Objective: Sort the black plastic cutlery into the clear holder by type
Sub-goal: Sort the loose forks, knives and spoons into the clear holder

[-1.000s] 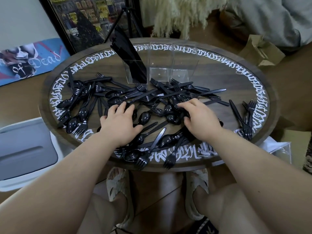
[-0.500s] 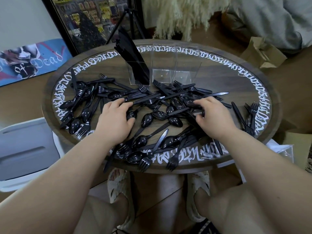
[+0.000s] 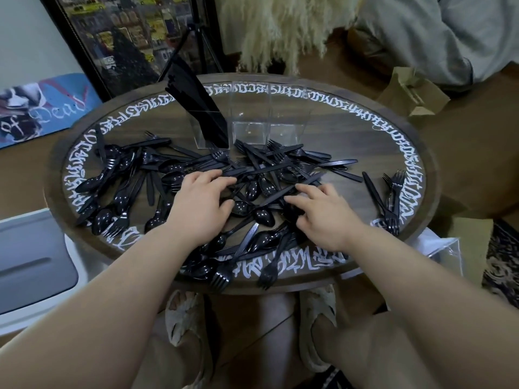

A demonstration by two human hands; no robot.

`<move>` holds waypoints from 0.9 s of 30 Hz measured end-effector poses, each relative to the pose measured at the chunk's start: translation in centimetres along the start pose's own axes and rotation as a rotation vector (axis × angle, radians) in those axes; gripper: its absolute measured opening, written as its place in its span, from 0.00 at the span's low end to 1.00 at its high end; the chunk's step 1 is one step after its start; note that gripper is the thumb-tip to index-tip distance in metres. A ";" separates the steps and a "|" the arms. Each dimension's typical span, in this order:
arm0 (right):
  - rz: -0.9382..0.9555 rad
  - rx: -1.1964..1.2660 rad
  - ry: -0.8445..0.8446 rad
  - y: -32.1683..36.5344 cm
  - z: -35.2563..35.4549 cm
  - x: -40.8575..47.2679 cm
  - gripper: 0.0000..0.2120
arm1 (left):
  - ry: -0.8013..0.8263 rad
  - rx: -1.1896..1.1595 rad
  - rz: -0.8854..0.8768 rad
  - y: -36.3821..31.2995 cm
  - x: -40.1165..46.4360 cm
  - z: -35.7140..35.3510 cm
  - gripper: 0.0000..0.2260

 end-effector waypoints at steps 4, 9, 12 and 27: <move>0.017 0.033 -0.056 0.2 0.7 0.0 0.27 | -0.032 -0.010 0.004 0.1 -0.1 0.4 0.20; 0.179 -0.015 -0.053 3.5 0.8 0.4 0.28 | -0.082 0.013 0.069 3.0 -1.0 2.0 0.20; 0.255 -0.056 -0.008 6.0 0.2 1.0 0.27 | -0.119 0.014 0.150 5.8 -1.8 3.3 0.19; 0.184 -0.088 0.047 8.6 -1.9 4.4 0.27 | 0.308 0.179 0.195 7.7 -5.1 2.2 0.13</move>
Point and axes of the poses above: each hand's wrist, its own x-axis towards the middle knuckle, its own z-axis out of the back of the hand, y = z × x, the point moved 4 cm from there along x, towards the middle knuckle, and after that the axes turned 2 degrees about z, right-handed, at the moved point
